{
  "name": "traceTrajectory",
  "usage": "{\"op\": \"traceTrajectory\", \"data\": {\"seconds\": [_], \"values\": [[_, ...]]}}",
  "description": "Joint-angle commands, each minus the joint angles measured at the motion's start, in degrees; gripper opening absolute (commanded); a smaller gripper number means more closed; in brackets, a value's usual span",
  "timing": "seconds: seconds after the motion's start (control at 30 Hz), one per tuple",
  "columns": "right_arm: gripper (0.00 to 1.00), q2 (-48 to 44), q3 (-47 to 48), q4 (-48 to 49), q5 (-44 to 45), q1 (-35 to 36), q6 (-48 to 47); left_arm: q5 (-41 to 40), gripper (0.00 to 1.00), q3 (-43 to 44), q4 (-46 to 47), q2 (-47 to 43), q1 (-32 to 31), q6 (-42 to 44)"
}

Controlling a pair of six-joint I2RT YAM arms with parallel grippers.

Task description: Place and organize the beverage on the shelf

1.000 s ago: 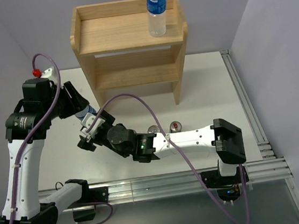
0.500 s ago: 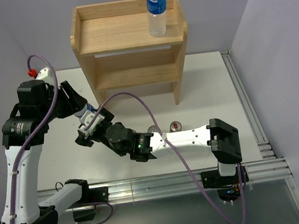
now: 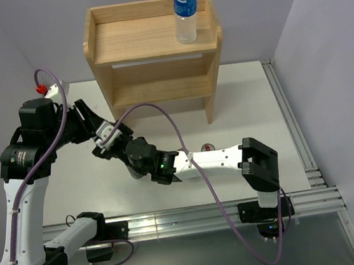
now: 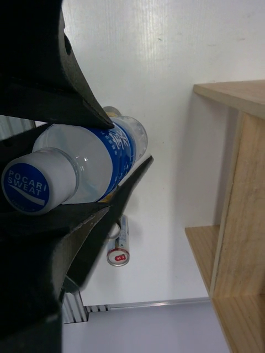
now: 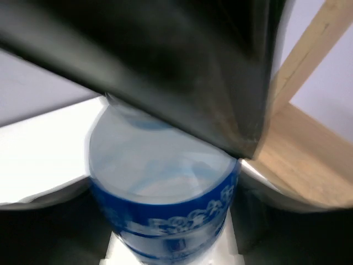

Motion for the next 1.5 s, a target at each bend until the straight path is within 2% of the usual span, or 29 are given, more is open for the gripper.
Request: {"op": "traceTrajectory", "data": {"seconds": [0.0,0.03,0.07,0.1,0.17,0.27,0.3,0.37,0.4,0.47,0.5,0.53,0.77,0.9,1.2,1.33,1.47], "values": [[0.62,1.42,1.78,-0.96,3.88,-2.08,0.01,5.02,0.0,2.88,6.07,-2.8,-0.71,-1.17],[0.45,1.25,1.69,-1.23,3.79,-2.08,0.19,4.75,0.0,2.88,6.07,-2.72,-0.71,-1.08],[0.22,1.33,1.78,-1.66,3.62,-2.17,0.54,4.75,0.0,2.96,5.99,-2.71,-0.71,-1.0],[0.11,1.34,1.69,-1.84,3.79,-2.17,0.54,4.49,0.0,2.96,6.07,-2.63,-0.62,-0.82],[0.0,1.34,1.51,-2.11,4.41,-2.17,1.06,4.22,0.0,2.96,6.25,-2.8,-0.71,-0.73],[0.0,0.55,0.73,-2.37,4.84,-2.17,1.15,3.09,0.0,2.96,6.6,-2.72,-0.71,-0.65],[0.0,0.02,0.55,-2.72,5.19,-2.17,1.24,2.47,0.13,2.88,7.12,-2.8,-0.71,-0.82],[0.0,-0.94,-0.24,-3.07,5.98,-2.17,1.24,0.55,0.3,2.96,7.91,-2.8,-0.71,-0.64],[0.0,-2.17,-0.59,-3.42,6.51,-2.08,1.24,-0.6,0.55,3.05,8.35,-2.89,-0.71,-0.56],[0.0,-3.75,-1.47,-4.12,7.39,-2.17,1.51,-3.23,0.79,3.66,10.2,-2.72,-0.71,0.14],[0.0,-5.33,-1.82,-4.82,7.83,-2.17,1.59,-4.29,0.95,4.01,10.81,-2.71,-0.71,0.32],[0.0,-6.21,-2.09,-5.27,8.09,-2.17,1.68,-5.09,0.99,4.97,12.12,-2.54,-0.71,0.5],[0.0,-13.69,-3.41,-9.66,10.91,-2.08,2.3,-15.1,0.99,8.76,19.24,-2.45,-0.71,2.52],[0.0,-17.99,-1.83,-12.99,13.1,-2.08,1.07,-20.12,0.99,5.87,24.52,-4.03,-0.71,3.05],[0.0,-22.13,13.36,-20.64,17.24,-2.17,-5.25,-22.06,0.99,-13.27,34.0,-5.26,-0.71,2.26],[0.0,-21.34,21.96,-22.5,17.06,-2.69,-9.38,-22.93,0.99,-17.68,36.3,-4.65,-0.71,3.13],[0.0,-18.01,29.89,-26.45,15.13,-5.32,-9.57,-23.38,0.99,-20.32,38.24,-3.77,-0.71,3.75]]}}
